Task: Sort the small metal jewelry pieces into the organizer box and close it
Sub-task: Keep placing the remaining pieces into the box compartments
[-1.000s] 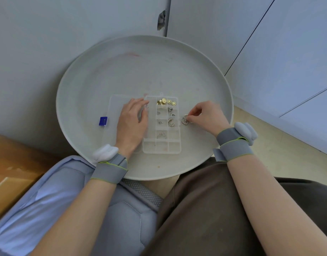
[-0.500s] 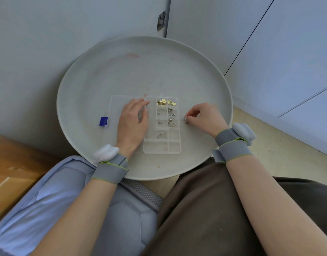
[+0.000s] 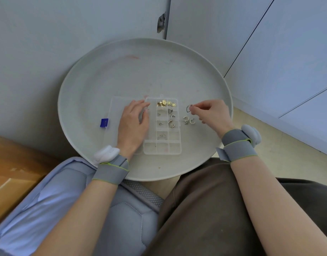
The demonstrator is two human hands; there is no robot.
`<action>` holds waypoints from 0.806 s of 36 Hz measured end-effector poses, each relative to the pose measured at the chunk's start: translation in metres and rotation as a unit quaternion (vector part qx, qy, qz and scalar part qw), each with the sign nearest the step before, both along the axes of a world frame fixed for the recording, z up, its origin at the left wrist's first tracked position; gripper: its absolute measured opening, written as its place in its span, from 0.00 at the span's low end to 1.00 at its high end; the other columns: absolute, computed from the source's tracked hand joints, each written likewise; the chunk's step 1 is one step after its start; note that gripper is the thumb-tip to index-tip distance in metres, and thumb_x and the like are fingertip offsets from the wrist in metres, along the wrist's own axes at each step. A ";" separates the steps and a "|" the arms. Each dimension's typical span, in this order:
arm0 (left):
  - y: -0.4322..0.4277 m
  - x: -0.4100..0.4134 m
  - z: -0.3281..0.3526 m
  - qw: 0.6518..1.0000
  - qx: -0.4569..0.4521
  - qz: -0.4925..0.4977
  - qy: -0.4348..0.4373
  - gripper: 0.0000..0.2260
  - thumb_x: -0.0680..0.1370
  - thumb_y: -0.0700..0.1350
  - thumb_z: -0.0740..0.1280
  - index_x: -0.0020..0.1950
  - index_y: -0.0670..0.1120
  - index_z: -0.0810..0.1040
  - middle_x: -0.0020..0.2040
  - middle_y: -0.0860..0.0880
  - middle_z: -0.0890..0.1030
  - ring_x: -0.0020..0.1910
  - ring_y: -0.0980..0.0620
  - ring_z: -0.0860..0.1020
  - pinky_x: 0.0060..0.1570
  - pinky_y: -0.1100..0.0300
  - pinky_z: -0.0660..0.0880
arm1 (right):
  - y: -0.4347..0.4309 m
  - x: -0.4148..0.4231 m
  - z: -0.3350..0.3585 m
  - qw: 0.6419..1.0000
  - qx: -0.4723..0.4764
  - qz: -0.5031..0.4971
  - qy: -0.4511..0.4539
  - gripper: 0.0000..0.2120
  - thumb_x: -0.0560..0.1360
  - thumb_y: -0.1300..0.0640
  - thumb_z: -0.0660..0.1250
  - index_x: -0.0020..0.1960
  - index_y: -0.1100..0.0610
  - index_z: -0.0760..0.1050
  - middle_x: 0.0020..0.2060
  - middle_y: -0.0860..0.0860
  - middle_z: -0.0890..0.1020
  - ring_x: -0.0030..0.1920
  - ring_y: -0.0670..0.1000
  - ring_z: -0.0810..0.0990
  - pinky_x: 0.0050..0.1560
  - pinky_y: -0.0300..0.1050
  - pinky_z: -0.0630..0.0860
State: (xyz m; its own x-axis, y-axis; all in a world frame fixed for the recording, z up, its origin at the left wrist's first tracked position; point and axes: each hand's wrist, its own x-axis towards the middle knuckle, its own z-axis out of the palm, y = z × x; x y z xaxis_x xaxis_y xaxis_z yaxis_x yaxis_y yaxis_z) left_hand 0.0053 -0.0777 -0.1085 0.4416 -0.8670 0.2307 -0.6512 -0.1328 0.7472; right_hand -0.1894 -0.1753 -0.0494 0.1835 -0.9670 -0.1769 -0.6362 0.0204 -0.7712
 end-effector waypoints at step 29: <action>0.002 -0.013 0.015 0.993 -0.058 -0.037 0.101 0.05 0.70 0.49 0.75 0.44 0.56 0.83 0.43 0.55 0.81 0.50 0.55 0.73 0.52 0.63 0.70 | 0.022 0.045 -0.003 0.995 -0.024 0.094 0.013 0.05 0.68 0.54 0.70 0.35 0.54 0.78 0.29 0.45 0.79 0.29 0.40 0.73 0.28 0.24 0.67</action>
State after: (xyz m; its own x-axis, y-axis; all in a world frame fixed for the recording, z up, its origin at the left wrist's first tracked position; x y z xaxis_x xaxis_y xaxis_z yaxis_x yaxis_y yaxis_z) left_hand -0.0078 -0.0756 -0.0930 0.4258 -0.8711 0.2446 -0.4916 0.0043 0.8708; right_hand -0.1447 -0.1531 -0.0521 0.3589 -0.9232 -0.1378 -0.6447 -0.1384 -0.7518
